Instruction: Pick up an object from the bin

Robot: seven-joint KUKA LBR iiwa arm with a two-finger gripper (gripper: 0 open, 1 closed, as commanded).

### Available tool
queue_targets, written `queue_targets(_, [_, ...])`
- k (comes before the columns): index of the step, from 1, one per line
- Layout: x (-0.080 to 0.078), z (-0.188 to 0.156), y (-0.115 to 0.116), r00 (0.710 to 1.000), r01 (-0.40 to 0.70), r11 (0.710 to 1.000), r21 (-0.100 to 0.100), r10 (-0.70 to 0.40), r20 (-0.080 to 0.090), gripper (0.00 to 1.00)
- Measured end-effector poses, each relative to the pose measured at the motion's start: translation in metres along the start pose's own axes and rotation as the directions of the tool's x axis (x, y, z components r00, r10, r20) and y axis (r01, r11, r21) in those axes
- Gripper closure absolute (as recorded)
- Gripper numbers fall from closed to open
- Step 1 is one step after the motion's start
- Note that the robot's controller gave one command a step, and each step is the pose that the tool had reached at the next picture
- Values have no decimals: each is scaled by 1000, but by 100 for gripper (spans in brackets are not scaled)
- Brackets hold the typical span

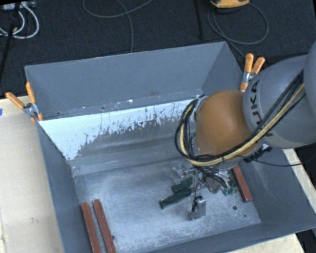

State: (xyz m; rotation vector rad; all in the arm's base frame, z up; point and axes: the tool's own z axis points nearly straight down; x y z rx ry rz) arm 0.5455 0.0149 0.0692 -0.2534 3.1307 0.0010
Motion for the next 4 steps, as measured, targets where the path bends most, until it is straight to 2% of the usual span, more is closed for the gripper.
queue_targets(1, [0,0,0,1000,-6,1000,0,6,0,0])
queue_targets(2, [-1,-1,0,1000,-7,1000,0,7,1,100])
queue_targets(3, [-1,-28,-1,1000,-13,1000,1,13,2,100])
queue_targets(4, [-3,-111,0,1000,-19,1000,1,19,7,100])
